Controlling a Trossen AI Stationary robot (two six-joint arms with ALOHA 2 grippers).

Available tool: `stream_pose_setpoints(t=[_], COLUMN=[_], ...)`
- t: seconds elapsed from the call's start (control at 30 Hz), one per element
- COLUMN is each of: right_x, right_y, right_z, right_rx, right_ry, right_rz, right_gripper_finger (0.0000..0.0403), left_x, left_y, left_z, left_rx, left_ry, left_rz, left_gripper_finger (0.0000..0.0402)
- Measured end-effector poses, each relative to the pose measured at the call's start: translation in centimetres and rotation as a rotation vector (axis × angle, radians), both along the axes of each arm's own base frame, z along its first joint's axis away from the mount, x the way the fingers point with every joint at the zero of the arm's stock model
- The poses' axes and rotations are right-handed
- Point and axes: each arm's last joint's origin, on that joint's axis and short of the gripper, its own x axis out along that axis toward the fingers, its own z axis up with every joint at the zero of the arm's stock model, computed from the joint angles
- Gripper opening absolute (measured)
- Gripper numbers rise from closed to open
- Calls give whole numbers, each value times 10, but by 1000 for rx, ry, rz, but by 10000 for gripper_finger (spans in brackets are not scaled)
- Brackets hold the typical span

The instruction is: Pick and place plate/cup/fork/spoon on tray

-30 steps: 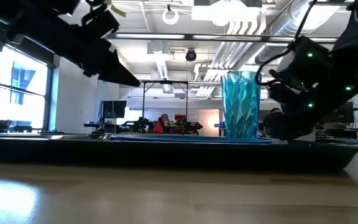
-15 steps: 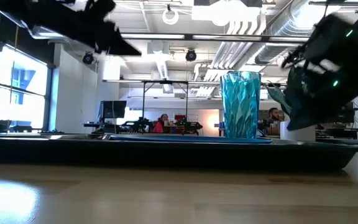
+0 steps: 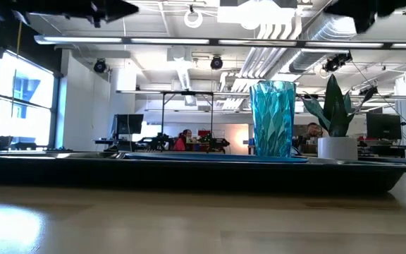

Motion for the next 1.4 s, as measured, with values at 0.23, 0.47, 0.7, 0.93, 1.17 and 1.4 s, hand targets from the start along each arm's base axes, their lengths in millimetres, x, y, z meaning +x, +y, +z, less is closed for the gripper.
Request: stream_pose_setpoints(t=[0.23, 0.47, 0.7, 0.93, 1.17, 1.4], right_x=[-41, -60, -58, -46, -38, -33], right_y=[-21, -32, -33, -30, -29, -29], right_z=[22, 8, -17, -35, -59, -71], right_rx=[-57, 7, 102, 186, 269, 259], right_ry=[-222, -172, -204, -258, -186, -194], right_rz=[182, 131, 66, 99, 86, 76], right_gripper_finger=[0, 0, 0, 0, 0, 0], left_x=[-20, -35, -37, -43, -49, -59], left_y=[-9, -9, -11, -13, -14, -16], left_z=[-30, -32, -63, -67, -73, -91], left_rx=[-56, -54, -127, -111, -142, -146], left_ry=[-91, -111, -213, -263, -261, -262], left_rz=[-104, -57, -146, -149, -118, -101], left_gripper_finger=[1, 0, 0, 0, 0, 0])
